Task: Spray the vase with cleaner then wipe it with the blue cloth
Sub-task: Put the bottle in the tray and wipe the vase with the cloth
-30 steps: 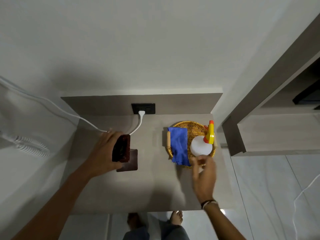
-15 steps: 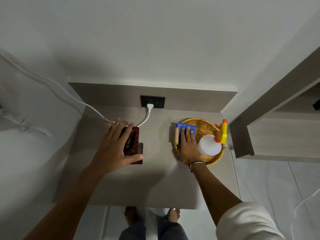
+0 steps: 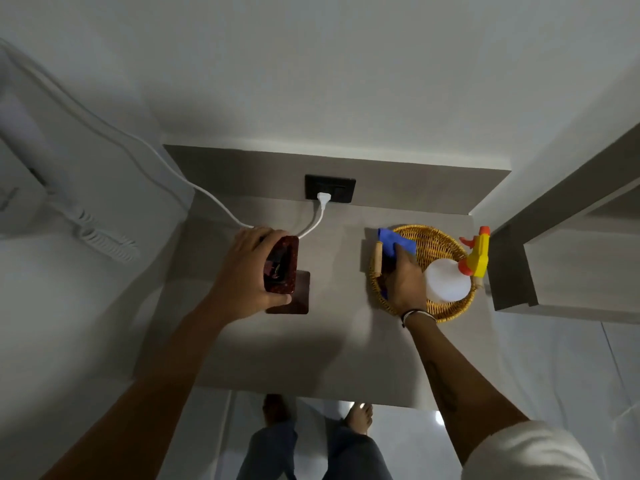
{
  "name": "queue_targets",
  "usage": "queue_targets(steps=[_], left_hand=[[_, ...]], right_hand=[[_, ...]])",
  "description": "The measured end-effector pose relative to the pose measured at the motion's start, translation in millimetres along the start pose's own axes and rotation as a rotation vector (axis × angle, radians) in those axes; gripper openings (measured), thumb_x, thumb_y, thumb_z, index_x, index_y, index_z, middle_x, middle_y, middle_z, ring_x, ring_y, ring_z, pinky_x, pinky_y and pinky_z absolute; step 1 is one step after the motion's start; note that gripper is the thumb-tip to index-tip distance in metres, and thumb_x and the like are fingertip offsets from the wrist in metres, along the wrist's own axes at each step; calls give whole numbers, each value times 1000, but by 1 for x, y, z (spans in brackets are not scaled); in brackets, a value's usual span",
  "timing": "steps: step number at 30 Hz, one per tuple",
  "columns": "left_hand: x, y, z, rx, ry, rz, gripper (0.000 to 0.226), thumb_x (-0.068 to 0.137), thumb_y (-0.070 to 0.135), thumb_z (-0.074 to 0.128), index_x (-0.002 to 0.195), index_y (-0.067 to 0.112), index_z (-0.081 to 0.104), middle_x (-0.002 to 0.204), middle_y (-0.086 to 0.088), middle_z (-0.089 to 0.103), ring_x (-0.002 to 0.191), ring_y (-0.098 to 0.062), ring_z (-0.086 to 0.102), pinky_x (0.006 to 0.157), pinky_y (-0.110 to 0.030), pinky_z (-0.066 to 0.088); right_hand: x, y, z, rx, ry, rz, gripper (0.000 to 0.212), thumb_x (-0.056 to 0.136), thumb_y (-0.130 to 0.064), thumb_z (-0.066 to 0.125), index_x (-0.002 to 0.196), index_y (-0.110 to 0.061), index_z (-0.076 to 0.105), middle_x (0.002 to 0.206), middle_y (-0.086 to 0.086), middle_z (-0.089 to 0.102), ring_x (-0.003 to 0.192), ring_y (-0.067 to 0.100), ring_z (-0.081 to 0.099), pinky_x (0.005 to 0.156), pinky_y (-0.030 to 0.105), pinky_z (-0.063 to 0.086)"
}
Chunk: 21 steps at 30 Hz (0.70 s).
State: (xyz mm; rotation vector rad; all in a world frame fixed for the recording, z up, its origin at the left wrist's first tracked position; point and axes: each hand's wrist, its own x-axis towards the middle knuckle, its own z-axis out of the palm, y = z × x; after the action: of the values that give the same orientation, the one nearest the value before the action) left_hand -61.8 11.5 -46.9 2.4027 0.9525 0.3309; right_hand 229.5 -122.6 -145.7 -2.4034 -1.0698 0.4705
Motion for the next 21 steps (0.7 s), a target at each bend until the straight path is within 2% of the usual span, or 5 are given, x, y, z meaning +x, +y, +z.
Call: queue_targets(steps=[3, 6, 10, 17, 21], left_hand=[[-21, -15, -6, -259, 90, -97, 108, 56, 45, 93, 152, 24, 49, 145, 0, 47, 138, -26, 47, 117, -48, 44], [-42, -32, -1, -463, 130, -126, 109, 58, 40, 90, 156, 21, 44, 147, -4, 45, 138, -28, 51, 117, -44, 47], [-56, -47, 15, -601, 126, -174, 107, 59, 32, 91, 155, 29, 43, 151, -9, 45, 137, -21, 56, 113, -33, 52], [-61, -80, 25, -524, 165, -100, 107, 59, 32, 92, 156, 27, 46, 146, 0, 52, 138, -7, 54, 111, -14, 44], [-68, -84, 22, -481, 186, -71, 106, 57, 39, 90, 153, 32, 47, 137, 13, 53, 130, 14, 50, 104, -4, 40]], right_hand=[[-24, -15, -15, 158, 131, 91, 60, 98, 8, 56, 155, -10, 46, 142, 19, 64, 122, 37, 65, 104, 47, 56], [-66, -38, -25, 269, 334, 66, 54, 102, 8, 50, 154, -7, 50, 120, 15, 69, 100, 22, 62, 89, 19, 47], [-124, -59, -23, 488, 357, 98, 48, 107, 4, 47, 154, -8, 51, 139, 14, 66, 121, 22, 64, 108, 39, 53], [-187, -90, 17, 800, 405, 414, 46, 111, -5, 47, 132, -43, 61, 107, -26, 74, 101, 2, 71, 91, 34, 60], [-191, -122, 38, 672, 400, 245, 46, 109, -2, 49, 151, -18, 56, 131, 2, 73, 114, 9, 70, 97, 33, 58]])
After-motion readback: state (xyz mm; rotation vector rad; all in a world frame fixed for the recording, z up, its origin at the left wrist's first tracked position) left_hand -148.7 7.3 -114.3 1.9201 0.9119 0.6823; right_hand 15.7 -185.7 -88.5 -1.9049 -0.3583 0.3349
